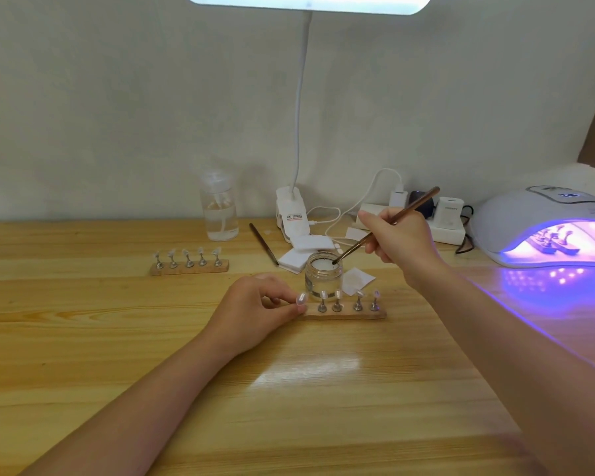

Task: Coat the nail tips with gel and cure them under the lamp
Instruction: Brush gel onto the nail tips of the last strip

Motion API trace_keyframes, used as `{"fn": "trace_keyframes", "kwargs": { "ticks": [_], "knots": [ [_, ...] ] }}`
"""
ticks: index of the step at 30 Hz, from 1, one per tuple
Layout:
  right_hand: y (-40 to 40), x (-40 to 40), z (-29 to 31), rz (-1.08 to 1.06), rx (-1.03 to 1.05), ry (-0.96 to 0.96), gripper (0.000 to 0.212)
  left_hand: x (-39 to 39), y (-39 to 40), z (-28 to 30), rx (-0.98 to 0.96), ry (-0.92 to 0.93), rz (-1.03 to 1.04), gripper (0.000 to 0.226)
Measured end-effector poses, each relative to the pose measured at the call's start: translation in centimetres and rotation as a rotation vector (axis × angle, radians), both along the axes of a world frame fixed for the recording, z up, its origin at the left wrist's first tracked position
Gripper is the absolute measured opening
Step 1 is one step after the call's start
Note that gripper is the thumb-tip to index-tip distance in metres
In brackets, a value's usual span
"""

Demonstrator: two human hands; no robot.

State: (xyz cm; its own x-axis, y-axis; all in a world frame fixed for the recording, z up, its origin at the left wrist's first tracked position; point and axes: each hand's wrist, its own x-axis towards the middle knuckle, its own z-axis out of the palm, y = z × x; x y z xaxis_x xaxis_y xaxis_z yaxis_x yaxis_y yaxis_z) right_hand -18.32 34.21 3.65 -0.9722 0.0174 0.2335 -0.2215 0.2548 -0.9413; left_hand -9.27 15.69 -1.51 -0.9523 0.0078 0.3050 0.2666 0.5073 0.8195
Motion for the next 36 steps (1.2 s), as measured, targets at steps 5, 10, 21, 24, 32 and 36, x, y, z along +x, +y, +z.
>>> {"fn": "trace_keyframes", "kwargs": {
  "ticks": [5, 10, 21, 24, 32, 36],
  "knots": [
    [0.3, 0.0, 0.0, 0.029, -0.033, -0.050, 0.033, 0.2, 0.1, 0.0, -0.006, 0.040, 0.017, 0.021],
    [0.9, 0.2, 0.2, 0.034, -0.033, -0.052, 0.036, 0.3, 0.1, 0.1, -0.039, 0.078, 0.023, 0.021],
    [1.4, 1.3, 0.2, -0.002, -0.177, 0.090, 0.023, 0.4, 0.1, 0.2, -0.074, 0.111, 0.018, 0.025],
    [0.5, 3.3, -0.5, 0.114, -0.179, 0.214, 0.023, 0.6, 0.1, 0.4, -0.045, 0.120, -0.002, 0.024],
    [-1.0, 7.3, -3.9, 0.296, 0.054, 0.512, 0.028, 0.5, 0.2, 0.4, -0.002, 0.130, 0.026, 0.022],
    [-1.0, 7.1, -4.6, 0.285, 0.053, 0.583, 0.039, 0.5, 0.2, 0.3, 0.002, 0.123, 0.038, 0.016]
  ]
}}
